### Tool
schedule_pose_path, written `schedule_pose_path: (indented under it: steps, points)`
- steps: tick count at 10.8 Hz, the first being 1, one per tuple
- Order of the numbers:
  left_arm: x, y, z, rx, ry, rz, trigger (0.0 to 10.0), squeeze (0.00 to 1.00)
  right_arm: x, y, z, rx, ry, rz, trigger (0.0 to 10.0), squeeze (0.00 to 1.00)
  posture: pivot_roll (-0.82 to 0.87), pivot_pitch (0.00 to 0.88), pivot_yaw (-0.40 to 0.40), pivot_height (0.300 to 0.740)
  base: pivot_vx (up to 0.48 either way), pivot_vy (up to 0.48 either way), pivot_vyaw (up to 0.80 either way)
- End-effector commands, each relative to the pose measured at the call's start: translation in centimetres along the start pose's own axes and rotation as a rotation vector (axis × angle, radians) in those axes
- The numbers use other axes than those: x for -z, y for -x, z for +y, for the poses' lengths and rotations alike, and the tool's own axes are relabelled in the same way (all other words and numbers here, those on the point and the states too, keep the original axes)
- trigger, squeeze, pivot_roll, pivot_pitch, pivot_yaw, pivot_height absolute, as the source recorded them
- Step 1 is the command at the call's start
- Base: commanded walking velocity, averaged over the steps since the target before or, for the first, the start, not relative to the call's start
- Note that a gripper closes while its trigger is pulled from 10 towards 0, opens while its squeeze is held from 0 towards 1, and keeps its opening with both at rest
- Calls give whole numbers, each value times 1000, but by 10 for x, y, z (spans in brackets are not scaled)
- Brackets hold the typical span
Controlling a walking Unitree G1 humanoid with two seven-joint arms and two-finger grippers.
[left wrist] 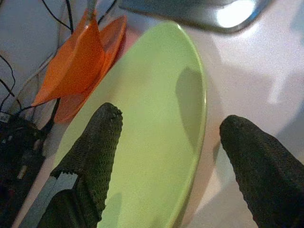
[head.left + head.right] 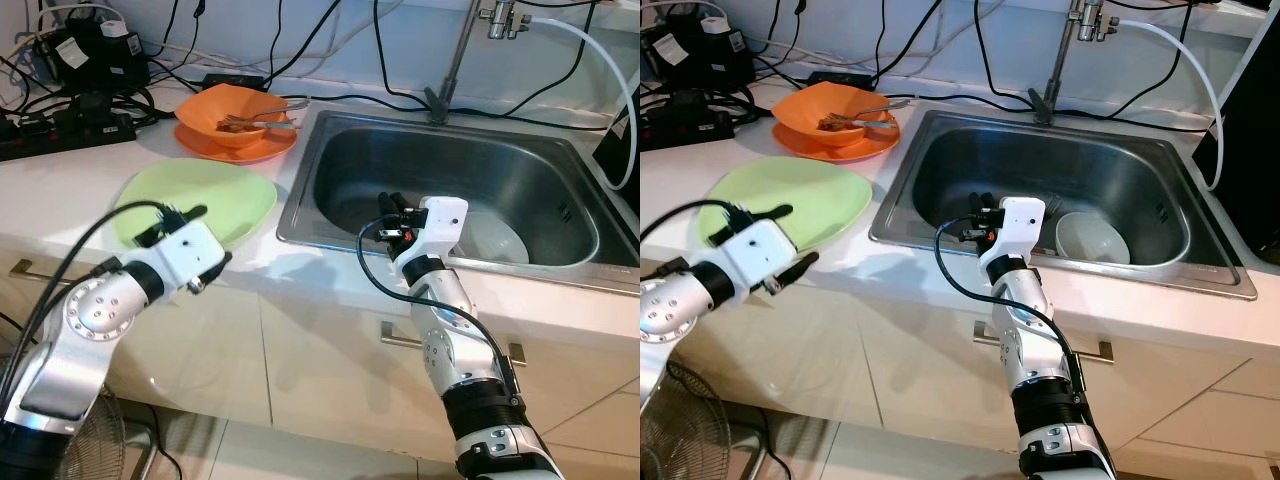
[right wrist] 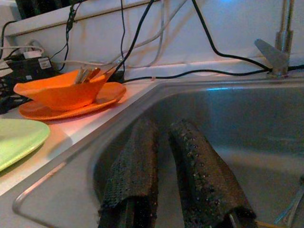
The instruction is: Kitchen organization
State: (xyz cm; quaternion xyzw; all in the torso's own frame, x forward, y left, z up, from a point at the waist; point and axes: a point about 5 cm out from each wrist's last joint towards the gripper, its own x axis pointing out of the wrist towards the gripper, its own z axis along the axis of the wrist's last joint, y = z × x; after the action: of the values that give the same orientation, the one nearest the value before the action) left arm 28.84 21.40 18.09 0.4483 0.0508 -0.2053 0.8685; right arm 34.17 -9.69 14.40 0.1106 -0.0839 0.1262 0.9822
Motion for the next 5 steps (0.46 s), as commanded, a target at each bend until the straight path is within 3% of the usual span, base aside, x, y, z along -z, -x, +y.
schedule_pose_path:
  steps: [1, 5]
  points:
    - [4, 0, -1, 7, -51, 35, 10000, 0, 0, -2, 0, 8, -11, 7, 10000, 0, 261, 27, -39, 740, 0, 0, 0]
    - [17, -4, -8, 27, -129, 137, 10000, 0, -1, -3, -3, 16, -11, 7, 10000, 0, 256, 28, -35, 740, 0, 0, 0]
